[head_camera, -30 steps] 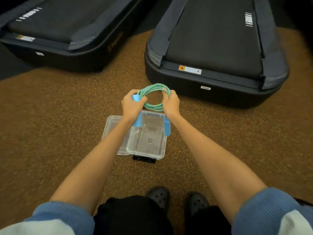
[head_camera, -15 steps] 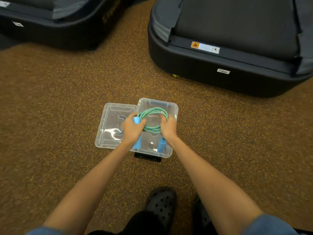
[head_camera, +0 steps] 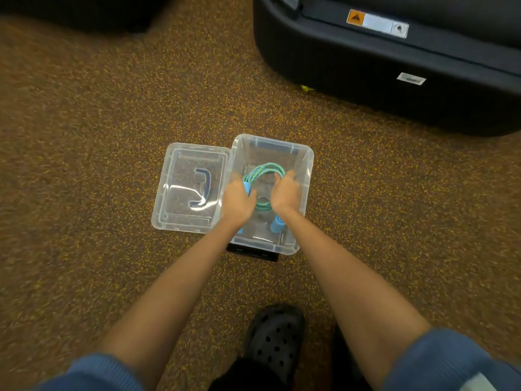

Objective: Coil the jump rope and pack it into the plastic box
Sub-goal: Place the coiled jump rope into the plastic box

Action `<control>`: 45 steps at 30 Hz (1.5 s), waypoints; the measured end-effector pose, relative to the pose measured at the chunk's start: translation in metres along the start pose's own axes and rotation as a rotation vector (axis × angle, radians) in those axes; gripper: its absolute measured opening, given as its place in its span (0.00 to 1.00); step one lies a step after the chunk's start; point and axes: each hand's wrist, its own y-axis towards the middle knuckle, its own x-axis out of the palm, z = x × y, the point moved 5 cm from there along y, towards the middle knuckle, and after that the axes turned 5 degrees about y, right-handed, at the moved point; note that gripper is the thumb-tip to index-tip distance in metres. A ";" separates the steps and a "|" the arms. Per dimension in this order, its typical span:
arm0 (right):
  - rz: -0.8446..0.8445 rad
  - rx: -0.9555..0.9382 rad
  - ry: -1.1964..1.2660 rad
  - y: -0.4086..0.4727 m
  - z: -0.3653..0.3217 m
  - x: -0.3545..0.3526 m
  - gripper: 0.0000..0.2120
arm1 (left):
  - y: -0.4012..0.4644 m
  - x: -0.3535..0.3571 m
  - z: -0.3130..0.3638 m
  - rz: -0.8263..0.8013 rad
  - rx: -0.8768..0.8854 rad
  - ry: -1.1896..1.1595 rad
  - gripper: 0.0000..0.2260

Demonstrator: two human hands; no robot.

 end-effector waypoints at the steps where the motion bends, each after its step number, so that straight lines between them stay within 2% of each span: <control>1: -0.002 0.006 -0.012 0.003 0.003 0.002 0.15 | 0.002 0.006 -0.002 -0.028 -0.005 0.041 0.14; 9: 0.026 -0.041 -0.024 0.031 0.013 0.022 0.13 | 0.015 0.036 -0.014 -0.063 -0.021 0.130 0.14; 17: 0.062 -0.115 -0.193 0.045 0.021 0.034 0.14 | 0.021 0.056 -0.019 -0.093 -0.072 0.229 0.15; 20: 0.076 -0.109 -0.218 0.047 0.023 0.038 0.16 | 0.022 0.059 -0.022 -0.098 -0.040 0.300 0.14; 26: 0.132 -0.117 -0.279 0.051 0.023 0.042 0.12 | 0.028 0.063 -0.024 -0.069 0.037 0.344 0.12; 29: 0.150 -0.148 -0.339 0.050 0.024 0.043 0.12 | 0.030 0.065 -0.025 -0.062 0.042 0.362 0.16; 34: 0.157 -0.176 -0.402 0.050 0.023 0.043 0.15 | 0.030 0.067 -0.024 -0.076 0.056 0.404 0.32; 41: 0.116 -0.182 -0.438 0.049 0.022 0.044 0.16 | 0.025 0.074 -0.026 -0.156 0.087 0.461 0.30; 45: 0.090 -0.194 -0.447 0.045 0.020 0.043 0.16 | 0.022 0.074 -0.022 -0.130 0.122 0.455 0.32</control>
